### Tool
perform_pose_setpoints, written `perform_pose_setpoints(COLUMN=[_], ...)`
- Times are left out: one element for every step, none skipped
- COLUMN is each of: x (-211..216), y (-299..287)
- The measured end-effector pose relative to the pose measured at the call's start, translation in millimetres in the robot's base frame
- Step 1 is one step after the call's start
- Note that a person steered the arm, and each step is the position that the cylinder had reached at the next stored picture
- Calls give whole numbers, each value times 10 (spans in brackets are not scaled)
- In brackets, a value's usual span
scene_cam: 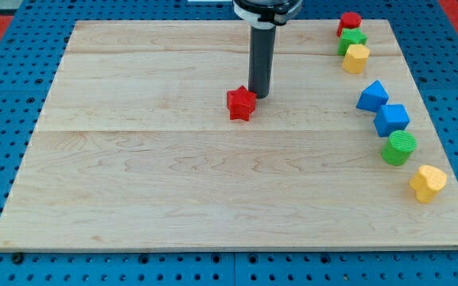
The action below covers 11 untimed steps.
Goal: Push the red star to the center left
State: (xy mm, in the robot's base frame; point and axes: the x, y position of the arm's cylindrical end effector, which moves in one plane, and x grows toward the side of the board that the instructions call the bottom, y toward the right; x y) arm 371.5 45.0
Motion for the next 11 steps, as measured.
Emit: perform_pose_setpoints(x=[0,0,0,0,115,179,178,178,178,178,357], y=[126,267,406,557,605,348,-301,-1043,-1610,-1391,-1069])
